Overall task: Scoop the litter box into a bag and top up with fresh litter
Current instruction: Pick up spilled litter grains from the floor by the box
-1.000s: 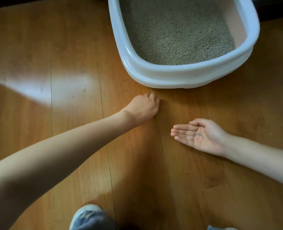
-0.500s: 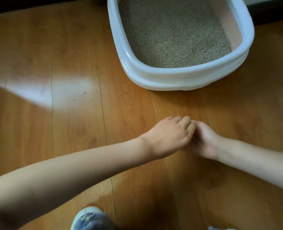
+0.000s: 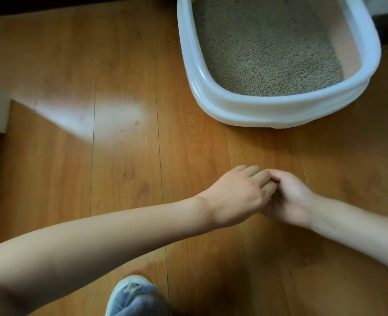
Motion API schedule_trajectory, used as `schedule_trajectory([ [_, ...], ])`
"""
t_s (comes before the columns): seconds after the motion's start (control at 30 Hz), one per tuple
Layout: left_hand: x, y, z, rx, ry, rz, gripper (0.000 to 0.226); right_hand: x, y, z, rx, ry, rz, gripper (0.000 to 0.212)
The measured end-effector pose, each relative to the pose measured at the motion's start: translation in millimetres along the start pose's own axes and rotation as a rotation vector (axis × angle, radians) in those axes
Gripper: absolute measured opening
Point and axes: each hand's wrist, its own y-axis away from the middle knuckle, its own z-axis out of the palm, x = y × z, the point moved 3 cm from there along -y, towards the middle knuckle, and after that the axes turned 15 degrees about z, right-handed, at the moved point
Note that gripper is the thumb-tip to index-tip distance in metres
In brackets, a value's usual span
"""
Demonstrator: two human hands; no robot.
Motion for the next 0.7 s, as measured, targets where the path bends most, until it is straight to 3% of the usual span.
schedule_trajectory([
  [0.3, -5.6, 17.4, -14.0, 0.059, -0.009, 0.050, 0.013, 3.1, -2.8, 8.4, -0.044, -0.019, 0.037, 0.032],
  [0.4, -10.2, 23.7, -14.8, 0.056, -0.041, 0.026, 0.008, 2.5, -2.7, 15.4, -0.106, -0.055, 0.041, 0.055],
  [0.57, -17.1, 32.8, -23.0, 0.100, -0.029, -0.036, 0.007, -0.8, -1.2, 27.9, -0.213, -0.059, 0.059, 0.051],
  [0.63, -19.9, 35.6, -30.4, 0.144, -0.027, -0.064, 0.014, -3.0, -3.1, 31.8, -0.277, -0.066, 0.088, 0.063],
  [0.67, -21.2, 38.3, -35.0, 0.166, -0.014, -0.085, 0.016, -4.0, -1.6, 38.1, -0.325, -0.075, 0.115, 0.057],
  [0.7, -22.8, 42.3, -40.0, 0.186, 0.004, -0.114, 0.017, -5.3, -2.8, 41.5, -0.341, -0.095, 0.119, 0.038],
])
